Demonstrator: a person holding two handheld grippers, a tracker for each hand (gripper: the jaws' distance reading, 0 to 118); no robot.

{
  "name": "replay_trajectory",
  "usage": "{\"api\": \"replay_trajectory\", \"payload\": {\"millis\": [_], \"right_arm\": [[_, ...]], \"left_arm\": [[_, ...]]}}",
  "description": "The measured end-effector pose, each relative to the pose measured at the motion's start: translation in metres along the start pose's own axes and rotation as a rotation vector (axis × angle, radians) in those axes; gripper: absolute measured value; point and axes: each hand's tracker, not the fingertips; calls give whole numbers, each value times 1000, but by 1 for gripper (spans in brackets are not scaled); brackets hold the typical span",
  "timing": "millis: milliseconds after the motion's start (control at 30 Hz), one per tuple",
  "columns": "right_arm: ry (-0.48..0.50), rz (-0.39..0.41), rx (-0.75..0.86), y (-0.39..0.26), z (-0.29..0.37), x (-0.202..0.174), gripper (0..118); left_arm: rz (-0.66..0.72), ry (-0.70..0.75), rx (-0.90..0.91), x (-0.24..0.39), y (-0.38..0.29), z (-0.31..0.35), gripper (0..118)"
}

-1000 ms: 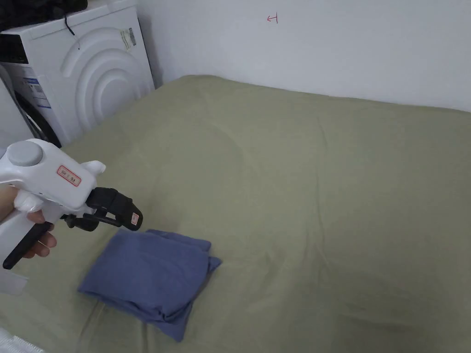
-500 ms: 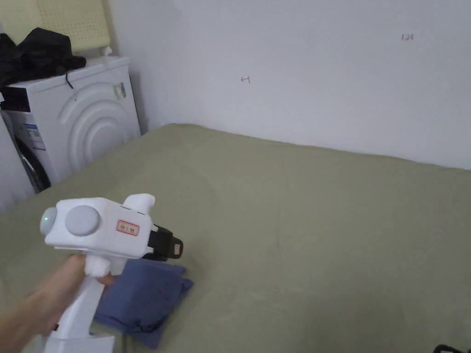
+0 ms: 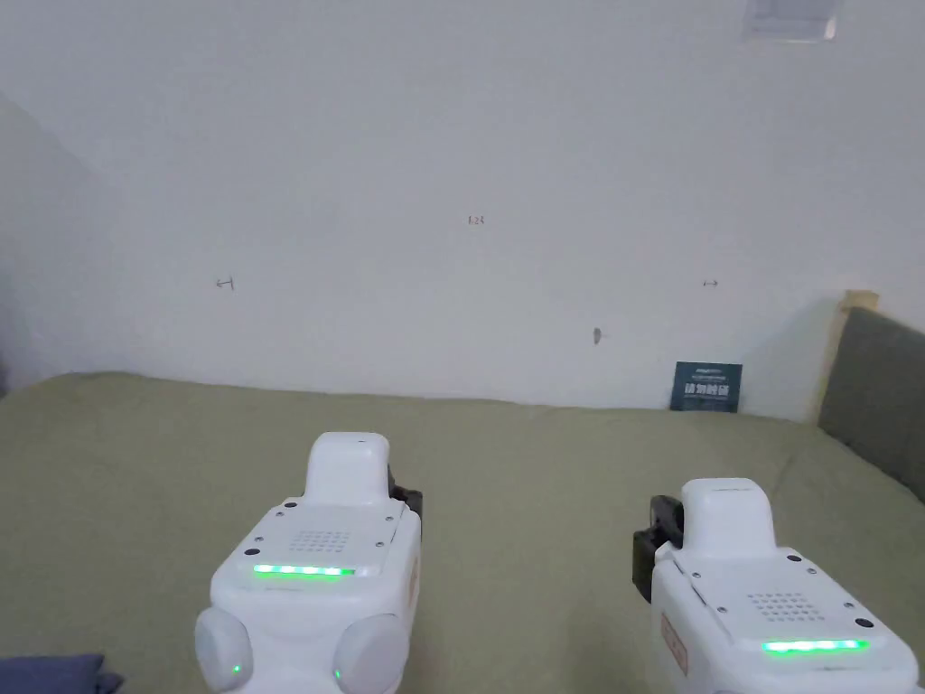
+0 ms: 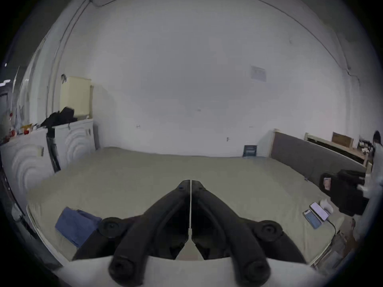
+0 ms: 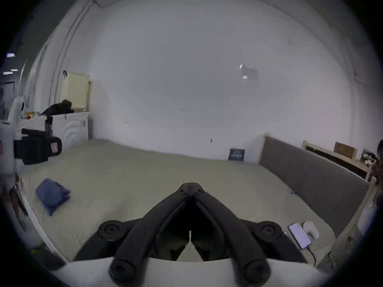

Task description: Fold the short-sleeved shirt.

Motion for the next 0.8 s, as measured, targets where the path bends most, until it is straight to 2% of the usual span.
{"api": "replay_trajectory", "payload": {"millis": [100, 167, 233, 333, 367, 467, 567, 600, 633, 667, 700, 733, 767, 800], "right_arm": [[-77, -33, 27, 3, 18, 9, 0], [-75, -48, 35, 4, 27, 12, 0], [-82, -17, 37, 5, 33, 11, 0], [-72, -14, 45, 6, 36, 10, 0], [-65, -30, 45, 6, 36, 10, 0], [-56, 6, 40, 5, 34, 2, 0], [-27, -9, 42, 6, 35, -1, 0], [-26, -16, 45, 6, 35, -2, 0], [-30, -19, 46, 6, 35, -3, 6], [-38, -18, 57, 7, 36, -3, 29], [-54, -22, 67, 8, 36, -3, 72], [-63, -29, 66, 10, 35, -2, 118], [-70, -33, 55, 11, 31, 0, 113], [-52, -39, 97, 15, 38, -5, 115]], "left_arm": [[-20, 46, 35, 7, -2, 23, 4], [-22, 31, 45, 5, -4, 35, 4], [-34, 79, 20, 5, -4, 39, 5], [38, 22, 4, -4, -5, 42, 5], [26, 39, 6, -3, -5, 39, 5], [3, 34, 21, -1, -6, 44, 5], [-14, 30, 13, 1, -2, 44, 20], [-13, 28, 27, 1, -1, 44, 30], [-15, 35, 29, 1, 2, 43, 58], [-18, 66, 21, 1, 4, 42, 85], [-25, 78, 12, -1, 5, 40, 108], [-22, 76, 17, -3, 4, 39, 118], [-20, 70, 15, -6, 4, 39, 118], [-20, 67, 24, -7, 4, 40, 118]]}}
